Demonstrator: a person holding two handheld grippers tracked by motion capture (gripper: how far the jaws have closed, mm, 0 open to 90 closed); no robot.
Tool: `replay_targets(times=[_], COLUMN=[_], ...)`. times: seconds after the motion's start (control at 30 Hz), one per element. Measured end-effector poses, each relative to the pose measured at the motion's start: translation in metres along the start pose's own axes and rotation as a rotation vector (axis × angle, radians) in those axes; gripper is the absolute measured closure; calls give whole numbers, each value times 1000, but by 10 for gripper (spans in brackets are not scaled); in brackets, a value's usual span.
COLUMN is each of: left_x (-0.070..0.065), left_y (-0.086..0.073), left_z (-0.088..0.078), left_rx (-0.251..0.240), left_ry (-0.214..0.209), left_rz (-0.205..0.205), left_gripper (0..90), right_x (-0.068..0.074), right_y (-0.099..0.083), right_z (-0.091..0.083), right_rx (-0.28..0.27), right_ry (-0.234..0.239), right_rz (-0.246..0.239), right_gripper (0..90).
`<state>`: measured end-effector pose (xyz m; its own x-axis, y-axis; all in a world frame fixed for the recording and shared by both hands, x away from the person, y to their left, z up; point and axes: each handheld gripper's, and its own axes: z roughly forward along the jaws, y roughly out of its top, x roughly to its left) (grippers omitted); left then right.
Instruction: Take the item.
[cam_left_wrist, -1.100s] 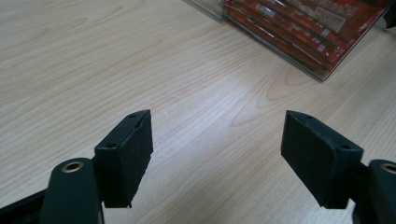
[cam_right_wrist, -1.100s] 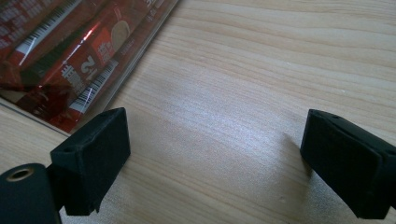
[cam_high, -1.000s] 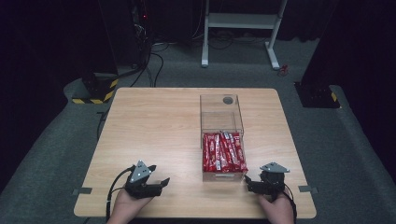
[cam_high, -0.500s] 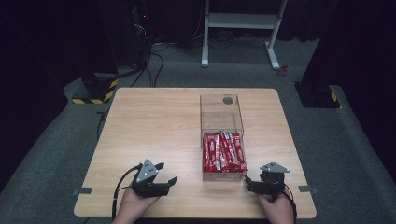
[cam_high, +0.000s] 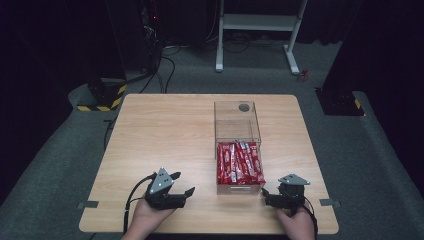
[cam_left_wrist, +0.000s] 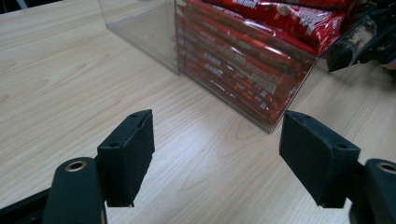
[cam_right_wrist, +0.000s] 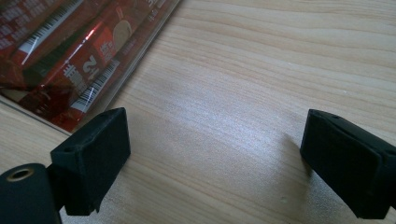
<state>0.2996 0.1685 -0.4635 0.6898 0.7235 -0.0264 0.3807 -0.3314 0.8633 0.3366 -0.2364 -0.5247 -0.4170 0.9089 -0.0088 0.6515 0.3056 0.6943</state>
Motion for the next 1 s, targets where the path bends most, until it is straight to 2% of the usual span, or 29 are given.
replay_targets(times=[0.53, 1.0], left_x=[-14, -22], left_y=[24, 38], left_z=[9, 17], left_rx=[-27, -37], left_ry=[-42, -58], left_rz=[22, 33], left_gripper=[280, 296], right_x=[0, 0], right_y=[0, 0], right_z=[0, 0], right_rx=[1, 1], right_ry=[2, 6], right_rz=[-7, -5], right_gripper=[81, 81])
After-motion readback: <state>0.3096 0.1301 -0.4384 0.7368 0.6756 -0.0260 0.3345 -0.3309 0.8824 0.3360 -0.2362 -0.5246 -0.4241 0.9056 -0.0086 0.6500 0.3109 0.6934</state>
